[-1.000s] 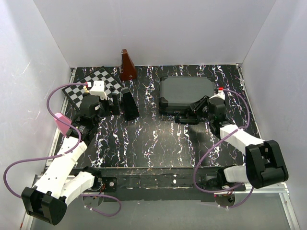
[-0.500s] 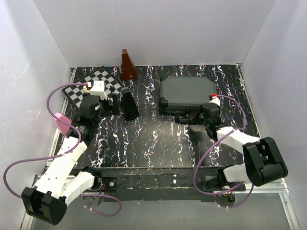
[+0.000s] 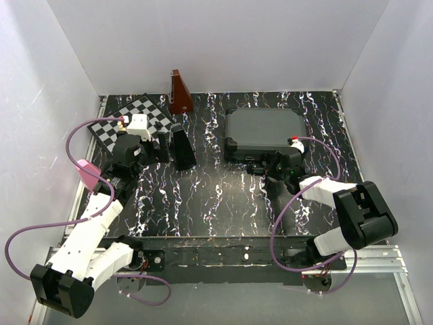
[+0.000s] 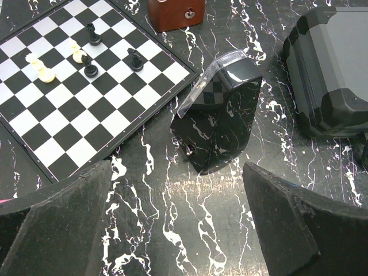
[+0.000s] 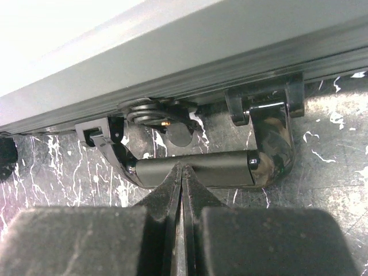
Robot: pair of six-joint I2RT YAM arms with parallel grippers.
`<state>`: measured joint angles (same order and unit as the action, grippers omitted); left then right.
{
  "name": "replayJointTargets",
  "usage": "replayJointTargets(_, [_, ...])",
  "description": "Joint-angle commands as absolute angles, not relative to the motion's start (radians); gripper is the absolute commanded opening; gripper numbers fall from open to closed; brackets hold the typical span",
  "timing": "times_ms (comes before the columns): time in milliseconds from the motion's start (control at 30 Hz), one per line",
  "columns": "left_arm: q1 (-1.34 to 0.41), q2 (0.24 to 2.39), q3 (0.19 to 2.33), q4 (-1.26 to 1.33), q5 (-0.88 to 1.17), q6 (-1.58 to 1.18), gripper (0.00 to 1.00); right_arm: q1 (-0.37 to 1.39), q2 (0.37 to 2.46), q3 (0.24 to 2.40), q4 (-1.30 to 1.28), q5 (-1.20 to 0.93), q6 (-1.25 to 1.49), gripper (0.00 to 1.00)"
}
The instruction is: Pack up texas hold em set
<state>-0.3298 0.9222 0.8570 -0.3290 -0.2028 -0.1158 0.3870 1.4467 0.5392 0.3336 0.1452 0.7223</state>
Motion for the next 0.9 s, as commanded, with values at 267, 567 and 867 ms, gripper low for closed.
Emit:
replayJointTargets(267, [-0.331,0.910,0.853,-0.322,-0.210,-0.115,0.98,0.393,1.459,0.604,0.394,0.209,0.699,0.06])
replayJointTargets(567, [-0.333,0.908,0.854,-0.322,-0.212,-0.114,0.98,0.394,1.512,0.627,0.376,0.213,0.704,0.06])
replayJointTargets(867, [-0.331,0.908,0.854,-0.324,-0.215,-0.115,0.98,0.393,1.543,0.638,0.364,0.247,0.704,0.06])
